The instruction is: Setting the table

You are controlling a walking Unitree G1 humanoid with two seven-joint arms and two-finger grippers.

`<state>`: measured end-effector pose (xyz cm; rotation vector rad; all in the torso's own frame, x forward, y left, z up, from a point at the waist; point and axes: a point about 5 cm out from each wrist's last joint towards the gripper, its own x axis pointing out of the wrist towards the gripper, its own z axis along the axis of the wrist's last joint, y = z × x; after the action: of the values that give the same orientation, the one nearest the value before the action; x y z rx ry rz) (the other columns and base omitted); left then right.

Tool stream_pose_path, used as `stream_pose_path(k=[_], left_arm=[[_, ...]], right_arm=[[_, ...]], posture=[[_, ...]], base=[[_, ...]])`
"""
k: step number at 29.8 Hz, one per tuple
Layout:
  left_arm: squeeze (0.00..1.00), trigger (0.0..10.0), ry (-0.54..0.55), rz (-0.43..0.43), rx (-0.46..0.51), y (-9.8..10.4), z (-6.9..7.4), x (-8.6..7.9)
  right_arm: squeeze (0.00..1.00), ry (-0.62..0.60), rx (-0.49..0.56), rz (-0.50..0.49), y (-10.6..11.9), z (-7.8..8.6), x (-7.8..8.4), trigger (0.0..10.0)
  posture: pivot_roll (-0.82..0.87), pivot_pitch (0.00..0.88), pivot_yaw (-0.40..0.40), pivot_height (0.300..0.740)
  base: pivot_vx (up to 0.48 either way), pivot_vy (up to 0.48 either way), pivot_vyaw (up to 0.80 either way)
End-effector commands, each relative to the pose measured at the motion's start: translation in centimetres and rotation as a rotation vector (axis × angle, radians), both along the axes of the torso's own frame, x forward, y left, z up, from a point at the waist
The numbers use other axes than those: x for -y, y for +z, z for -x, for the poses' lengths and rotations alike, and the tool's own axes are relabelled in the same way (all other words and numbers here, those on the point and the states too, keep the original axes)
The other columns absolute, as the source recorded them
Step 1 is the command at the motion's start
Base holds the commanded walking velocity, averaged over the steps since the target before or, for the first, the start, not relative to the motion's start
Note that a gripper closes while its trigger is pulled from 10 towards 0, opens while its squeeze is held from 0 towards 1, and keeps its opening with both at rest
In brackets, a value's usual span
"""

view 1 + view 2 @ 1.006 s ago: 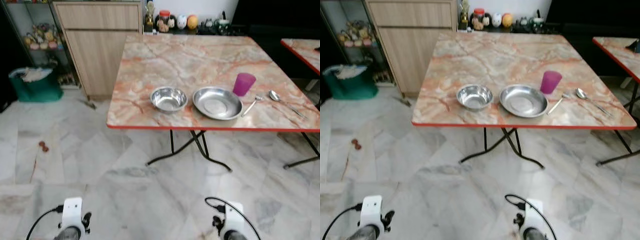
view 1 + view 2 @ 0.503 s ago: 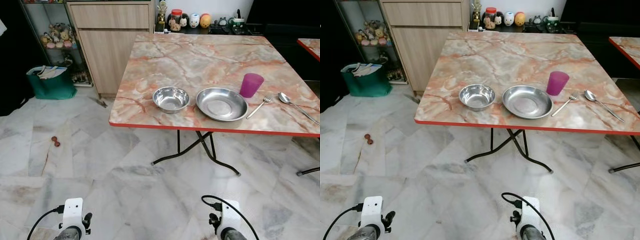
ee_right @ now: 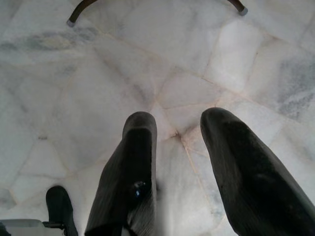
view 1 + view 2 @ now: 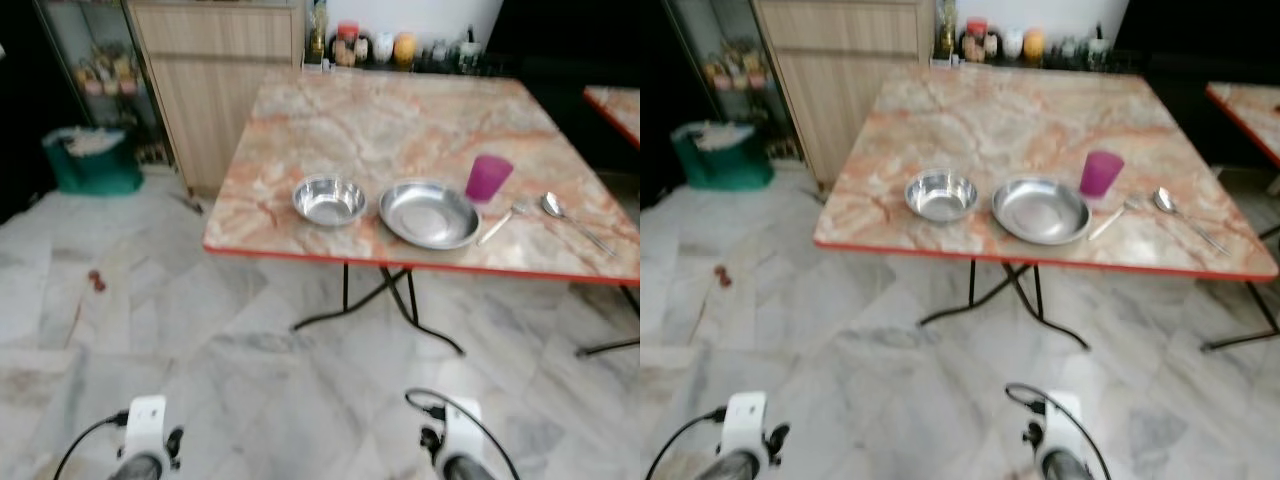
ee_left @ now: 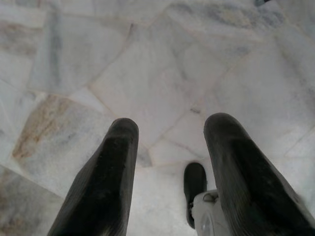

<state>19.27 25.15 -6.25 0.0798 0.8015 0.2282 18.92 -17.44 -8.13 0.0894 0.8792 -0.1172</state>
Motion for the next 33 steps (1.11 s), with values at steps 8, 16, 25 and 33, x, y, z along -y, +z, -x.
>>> stream_pose_path(k=[8,16,25,33], left_arm=[[0.0,10.0,-0.002,0.011,-0.011,-0.3,0.2,0.5],[0.0,10.0,-0.003,0.005,-0.007,-0.2,0.0,0.7],[0.0,10.0,-0.009,0.002,0.003,-0.2,-0.4,1.4],[0.0,10.0,0.006,-0.003,0.009,-0.1,-0.3,0.9]], right_arm=[[0.0,-0.008,0.041,0.027,0.5,-0.7,0.8,10.0],[0.0,0.028,0.162,0.121,1.9,-2.5,1.1,10.0],[0.0,0.027,0.436,0.216,5.1,-5.5,1.6,10.0],[0.0,0.025,0.707,0.267,8.1,-6.2,1.6,10.0]], posture=[[-0.02,0.0,-0.04,0.74],[-0.03,0.0,-0.042,0.74],[-0.03,0.0,-0.046,0.74],[-0.03,0.0,-0.051,0.74]], base=[[0.0,0.0,0.0],[0.0,0.0,0.0],[0.0,0.0,0.0],[0.0,0.0,0.0]])
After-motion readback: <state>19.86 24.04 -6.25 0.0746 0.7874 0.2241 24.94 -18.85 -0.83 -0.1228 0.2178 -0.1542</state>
